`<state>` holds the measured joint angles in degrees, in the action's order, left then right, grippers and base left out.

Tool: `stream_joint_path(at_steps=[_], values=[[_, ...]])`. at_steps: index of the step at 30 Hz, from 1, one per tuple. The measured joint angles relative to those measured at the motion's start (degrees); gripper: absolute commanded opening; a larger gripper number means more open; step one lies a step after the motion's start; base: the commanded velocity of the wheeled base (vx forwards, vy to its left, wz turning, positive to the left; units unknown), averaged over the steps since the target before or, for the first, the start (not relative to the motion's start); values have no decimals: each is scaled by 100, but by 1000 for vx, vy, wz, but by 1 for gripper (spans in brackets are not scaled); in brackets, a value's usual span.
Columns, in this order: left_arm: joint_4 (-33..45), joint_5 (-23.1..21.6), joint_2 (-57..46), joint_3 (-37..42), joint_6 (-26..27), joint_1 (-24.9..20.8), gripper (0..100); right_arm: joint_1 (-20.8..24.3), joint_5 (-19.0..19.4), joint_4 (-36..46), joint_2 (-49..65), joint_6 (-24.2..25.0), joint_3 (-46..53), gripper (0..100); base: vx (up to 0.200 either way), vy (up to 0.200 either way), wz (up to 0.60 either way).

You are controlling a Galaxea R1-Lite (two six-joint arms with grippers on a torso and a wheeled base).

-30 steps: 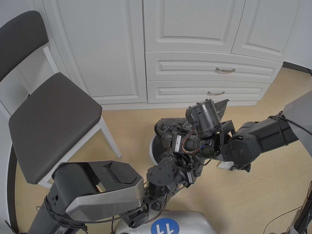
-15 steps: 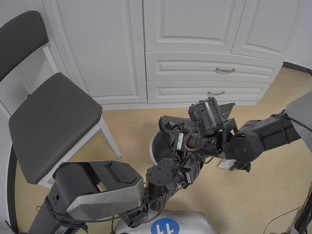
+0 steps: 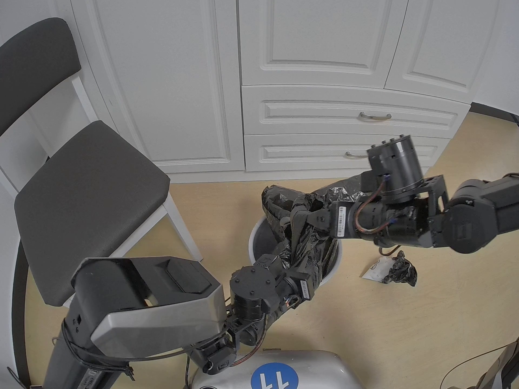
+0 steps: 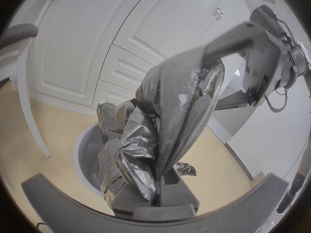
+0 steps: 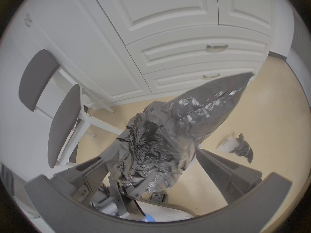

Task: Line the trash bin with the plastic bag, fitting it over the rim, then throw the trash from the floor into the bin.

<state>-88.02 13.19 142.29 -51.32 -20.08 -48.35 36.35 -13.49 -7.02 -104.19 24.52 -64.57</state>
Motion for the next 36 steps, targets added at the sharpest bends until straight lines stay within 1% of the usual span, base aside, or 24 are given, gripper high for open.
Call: stream_joint_path(at_steps=[4,10,12,14,16,17,20,23,27,29,36], values=[[7,-127,-293,391,169,94,0,-105,23,32,472,-328,256,100,0,0,0],[7,-586,-941,926,235,249,0,-216,30,-6,1042,-761,600,100,0,0,0],[16,-706,-1173,1056,155,273,0,-265,33,-28,1167,-851,680,100,0,0,0],[13,-863,-1426,1180,-91,296,0,-317,41,-48,1268,-913,747,100,0,0,0],[18,-1167,-1652,1312,-367,307,0,-363,88,-66,1331,-944,807,100,0,0,0],[18,-1343,-1753,1381,-468,315,0,-385,124,-85,1354,-952,827,0,0,0,0],[21,-1968,-2068,1690,-672,414,0,-468,316,-223,1425,-1029,925,0,0,0,0],[23,-2487,-2302,1974,-749,588,0,-546,433,-485,1473,-1111,1023,0,0,0,0],[23,-3018,-2482,2249,-789,869,0,-621,502,-696,1512,-1169,1096,0,0,0,0],[24,-3131,-2528,2332,-797,1023,0,-645,516,-716,1530,-1179,1111,0,0,0,0],[40,-3172,-2592,2462,-564,1269,0,-692,523,-679,1599,-1212,1019,0,0,0,0]])
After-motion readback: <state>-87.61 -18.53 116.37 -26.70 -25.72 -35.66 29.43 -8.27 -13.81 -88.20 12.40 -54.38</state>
